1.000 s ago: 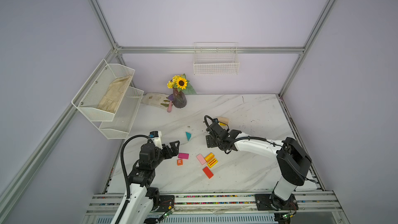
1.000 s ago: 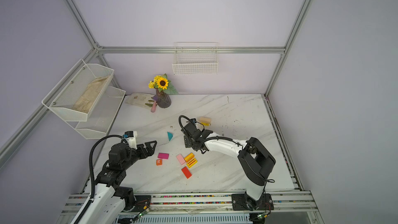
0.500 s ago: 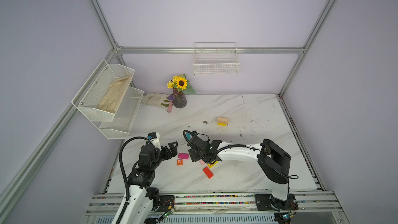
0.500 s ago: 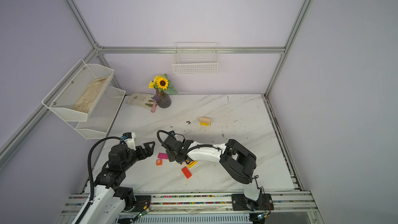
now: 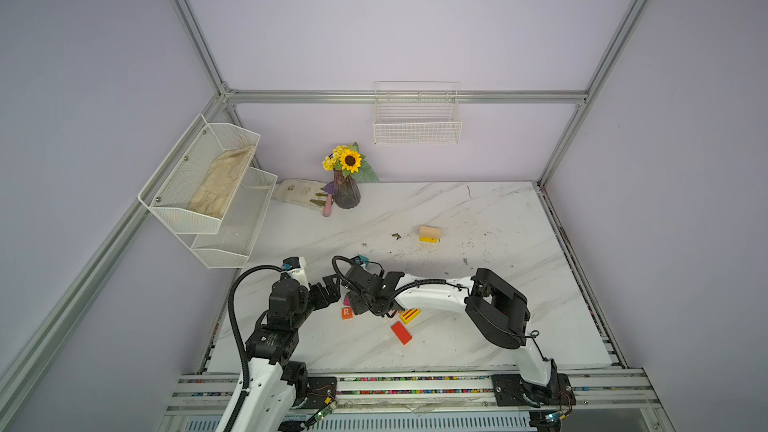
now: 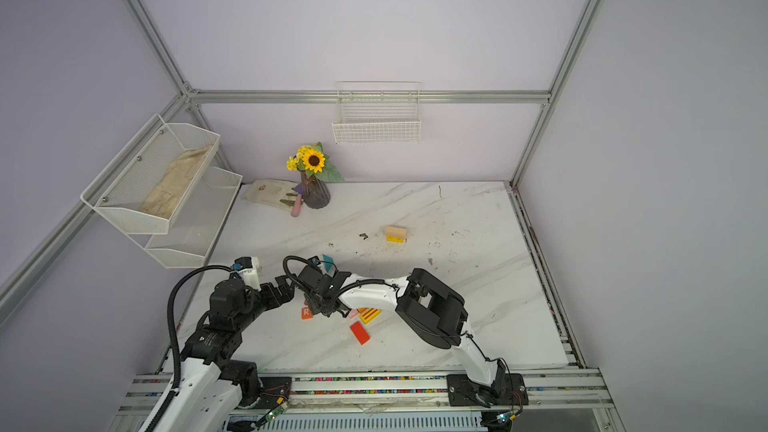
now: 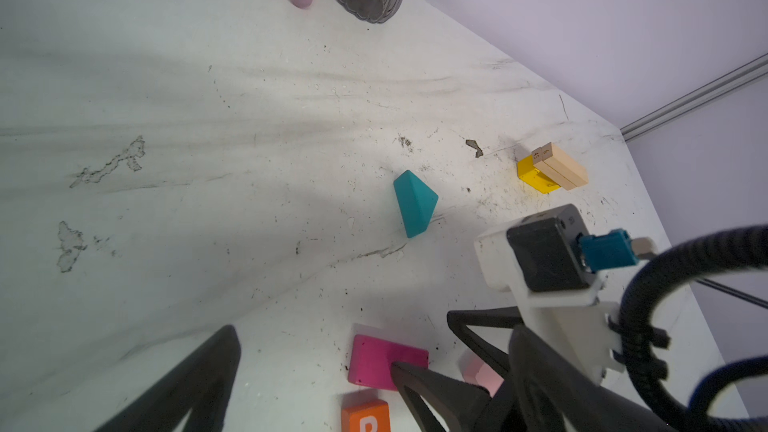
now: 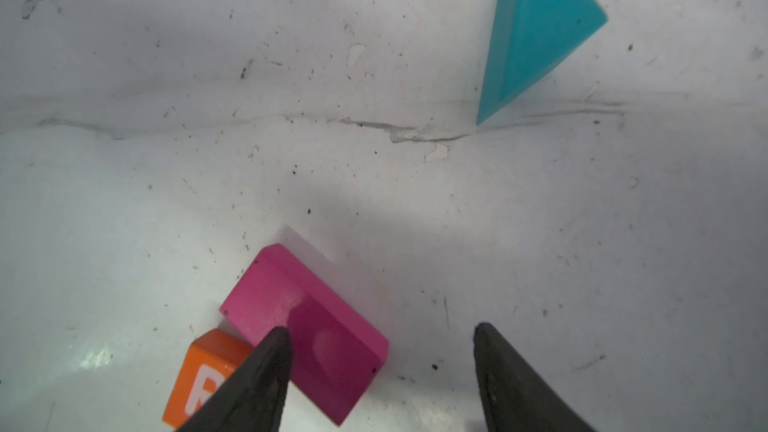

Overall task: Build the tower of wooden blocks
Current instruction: 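Move the right gripper toward the robot above the magenta block, then lower the right gripper and close it on the magenta block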

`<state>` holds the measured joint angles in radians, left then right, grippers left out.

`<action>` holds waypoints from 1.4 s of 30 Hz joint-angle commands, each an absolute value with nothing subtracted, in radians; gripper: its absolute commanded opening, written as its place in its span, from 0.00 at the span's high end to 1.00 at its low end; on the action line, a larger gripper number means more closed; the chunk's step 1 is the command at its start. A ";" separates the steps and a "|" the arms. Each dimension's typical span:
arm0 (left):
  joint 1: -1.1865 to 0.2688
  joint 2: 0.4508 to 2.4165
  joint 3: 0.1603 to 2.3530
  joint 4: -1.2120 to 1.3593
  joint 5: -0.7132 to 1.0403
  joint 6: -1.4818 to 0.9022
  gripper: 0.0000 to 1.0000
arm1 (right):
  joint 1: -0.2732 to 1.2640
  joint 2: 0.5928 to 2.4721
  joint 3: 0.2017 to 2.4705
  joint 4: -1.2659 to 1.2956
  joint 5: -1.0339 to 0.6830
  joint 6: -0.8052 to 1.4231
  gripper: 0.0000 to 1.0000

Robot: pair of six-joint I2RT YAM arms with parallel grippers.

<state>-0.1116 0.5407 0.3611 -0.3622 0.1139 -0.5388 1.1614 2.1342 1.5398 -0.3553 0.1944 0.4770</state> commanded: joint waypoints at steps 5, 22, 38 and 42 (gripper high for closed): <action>-0.109 0.532 0.359 -0.349 0.101 -0.545 0.00 | 1.170 2.135 1.505 -0.350 0.148 0.448 0.27; -0.109 0.506 0.378 -0.430 -0.020 -0.569 0.00 | 1.187 2.106 1.445 -0.350 0.242 0.503 0.26; -0.110 0.488 0.380 -0.440 -0.027 -0.574 0.00 | 1.183 2.128 1.483 -0.317 0.214 0.500 0.17; -0.109 0.488 0.378 -0.439 -0.028 -0.575 0.00 | 1.198 2.171 1.545 -0.354 0.218 0.500 0.11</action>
